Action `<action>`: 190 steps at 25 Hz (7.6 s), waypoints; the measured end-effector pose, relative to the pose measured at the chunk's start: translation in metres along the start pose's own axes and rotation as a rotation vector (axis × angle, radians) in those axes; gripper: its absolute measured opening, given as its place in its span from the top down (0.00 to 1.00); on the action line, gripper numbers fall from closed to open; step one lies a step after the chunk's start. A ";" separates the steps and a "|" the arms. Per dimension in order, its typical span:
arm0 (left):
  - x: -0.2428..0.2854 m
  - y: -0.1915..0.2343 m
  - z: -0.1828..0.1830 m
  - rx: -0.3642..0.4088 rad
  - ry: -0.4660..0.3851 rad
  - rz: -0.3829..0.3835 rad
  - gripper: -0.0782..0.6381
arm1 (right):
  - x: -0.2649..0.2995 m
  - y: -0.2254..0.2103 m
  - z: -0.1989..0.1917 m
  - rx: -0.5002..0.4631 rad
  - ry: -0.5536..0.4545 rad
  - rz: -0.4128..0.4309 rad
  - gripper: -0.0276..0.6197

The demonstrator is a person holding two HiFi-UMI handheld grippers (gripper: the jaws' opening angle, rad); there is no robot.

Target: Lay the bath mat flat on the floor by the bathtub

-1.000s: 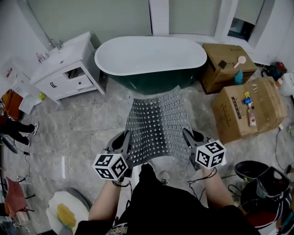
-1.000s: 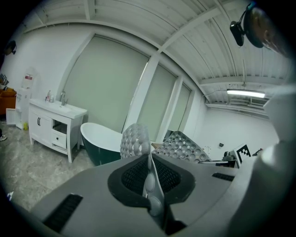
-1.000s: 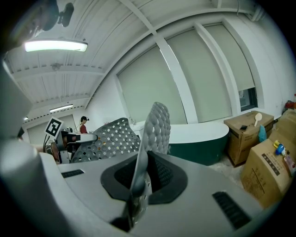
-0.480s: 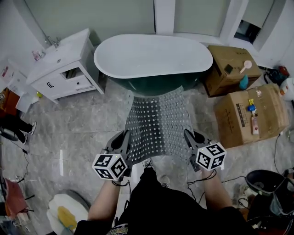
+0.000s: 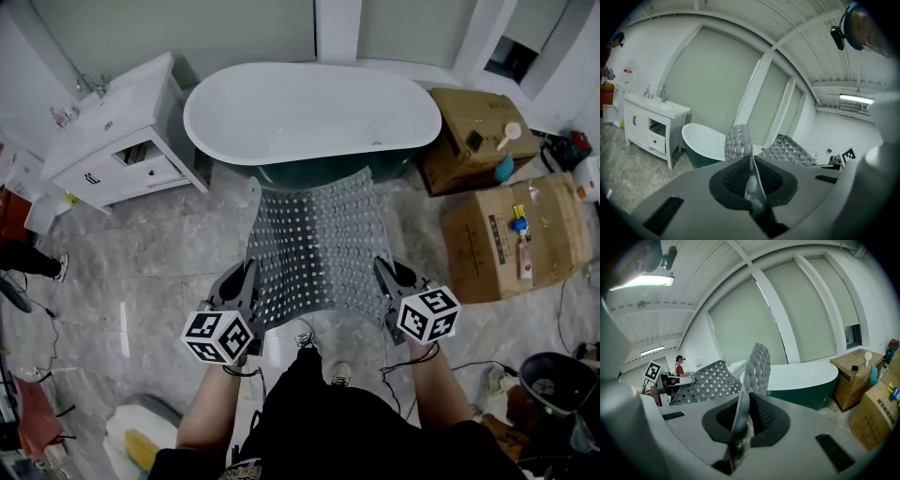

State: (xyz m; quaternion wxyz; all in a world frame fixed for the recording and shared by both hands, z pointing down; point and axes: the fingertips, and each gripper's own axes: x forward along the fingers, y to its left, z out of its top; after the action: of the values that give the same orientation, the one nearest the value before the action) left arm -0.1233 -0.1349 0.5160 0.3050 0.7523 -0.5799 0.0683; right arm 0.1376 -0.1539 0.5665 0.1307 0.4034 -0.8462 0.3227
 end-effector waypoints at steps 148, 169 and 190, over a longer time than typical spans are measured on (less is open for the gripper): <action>0.268 0.307 -0.229 0.308 0.040 0.225 0.81 | 0.315 -0.312 -0.188 -0.070 0.120 -0.354 0.75; 0.257 0.286 -0.217 0.294 0.019 0.181 0.86 | 0.324 -0.230 -0.165 -0.308 0.116 -0.125 0.93; 0.220 0.226 -0.163 0.280 -0.119 0.105 0.87 | 0.284 -0.180 -0.122 -0.381 0.019 -0.086 0.93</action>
State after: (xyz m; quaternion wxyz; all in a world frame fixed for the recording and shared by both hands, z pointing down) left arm -0.2193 -0.2618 0.8338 0.1582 0.7587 -0.6205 0.1196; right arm 0.0891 -0.3288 0.8749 0.2261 0.4042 -0.8727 0.1546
